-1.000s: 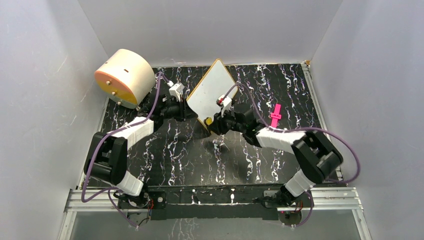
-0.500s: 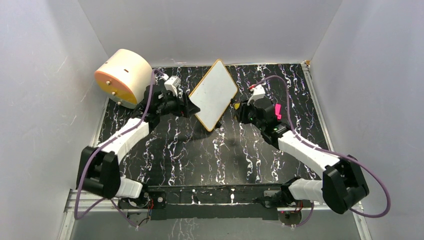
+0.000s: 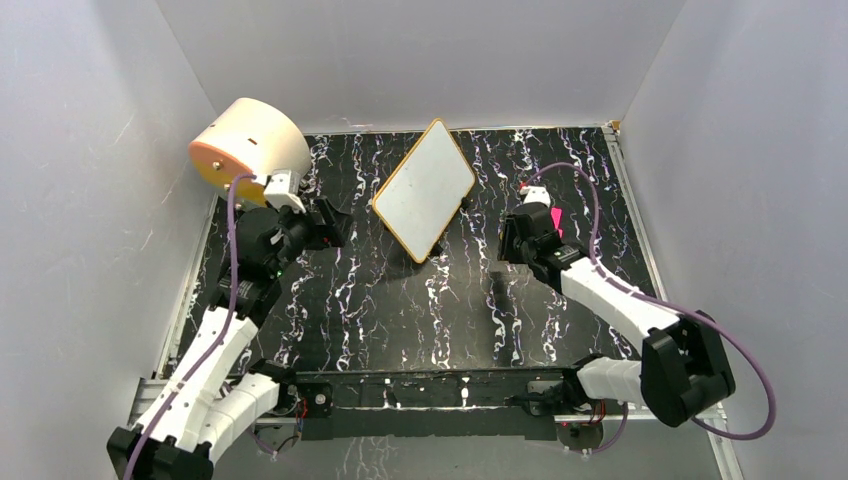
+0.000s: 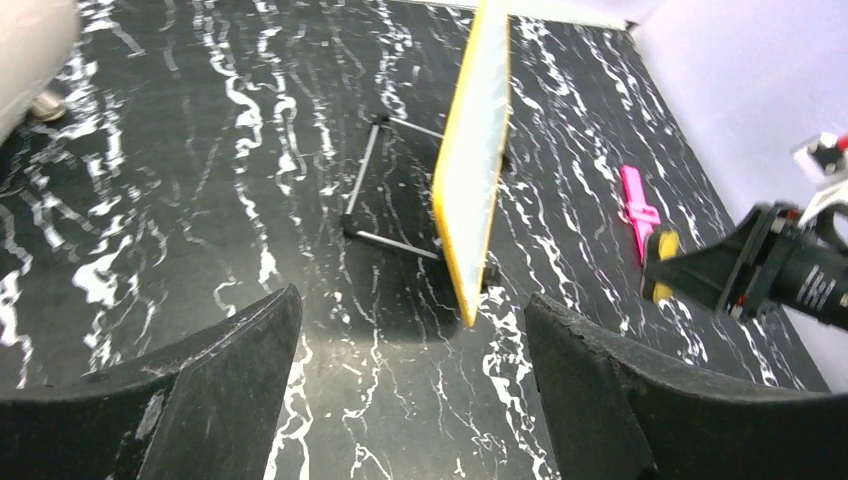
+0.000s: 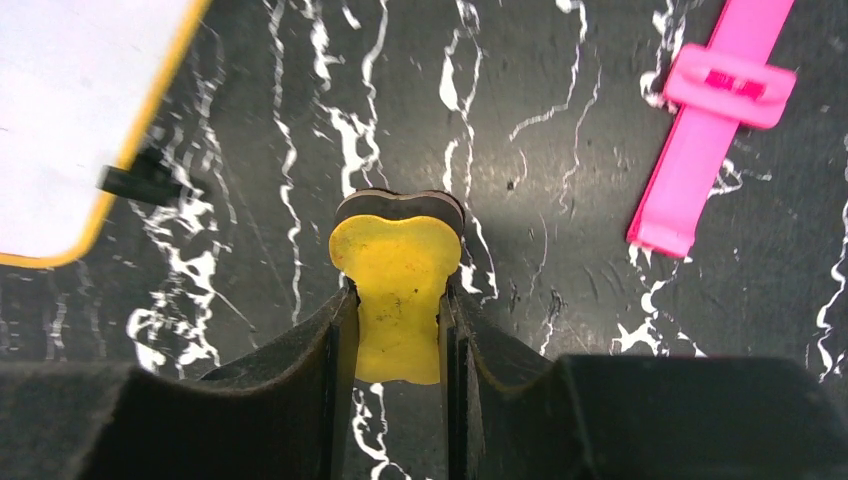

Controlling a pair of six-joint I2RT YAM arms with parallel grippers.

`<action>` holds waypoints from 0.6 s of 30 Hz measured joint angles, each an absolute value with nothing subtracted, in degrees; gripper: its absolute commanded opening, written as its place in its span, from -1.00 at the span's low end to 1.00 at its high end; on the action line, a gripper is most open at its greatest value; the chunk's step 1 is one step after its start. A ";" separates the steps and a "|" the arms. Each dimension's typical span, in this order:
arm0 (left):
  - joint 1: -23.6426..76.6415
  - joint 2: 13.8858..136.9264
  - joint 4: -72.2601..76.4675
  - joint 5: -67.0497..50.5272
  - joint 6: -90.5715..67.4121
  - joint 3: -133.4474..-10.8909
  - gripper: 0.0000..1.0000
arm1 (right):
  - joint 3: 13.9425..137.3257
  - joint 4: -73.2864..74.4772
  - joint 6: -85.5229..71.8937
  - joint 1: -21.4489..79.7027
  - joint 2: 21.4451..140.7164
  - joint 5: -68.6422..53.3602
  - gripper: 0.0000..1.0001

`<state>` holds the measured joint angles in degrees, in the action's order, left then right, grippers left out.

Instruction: Erase the whiteboard

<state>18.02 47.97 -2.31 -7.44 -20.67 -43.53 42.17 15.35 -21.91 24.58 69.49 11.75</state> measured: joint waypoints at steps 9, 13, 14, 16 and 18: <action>17.85 45.39 -11.60 1.06 -22.02 -46.76 0.97 | 42.19 18.79 -22.59 23.88 78.56 11.40 -0.52; 17.85 46.33 -13.96 1.23 -21.37 -48.88 0.97 | 42.22 19.62 -22.76 23.88 80.64 11.44 -0.34; 17.85 46.52 -14.35 1.21 -21.15 -49.19 0.97 | 42.19 19.70 -22.87 23.88 80.75 11.44 -0.23; 17.85 46.70 -14.98 1.21 -20.75 -49.39 0.97 | 42.22 19.77 -23.20 23.88 80.77 11.66 0.00; 17.85 46.65 -15.49 1.17 -20.45 -49.41 0.97 | 42.22 20.01 -23.77 23.88 80.77 11.97 0.15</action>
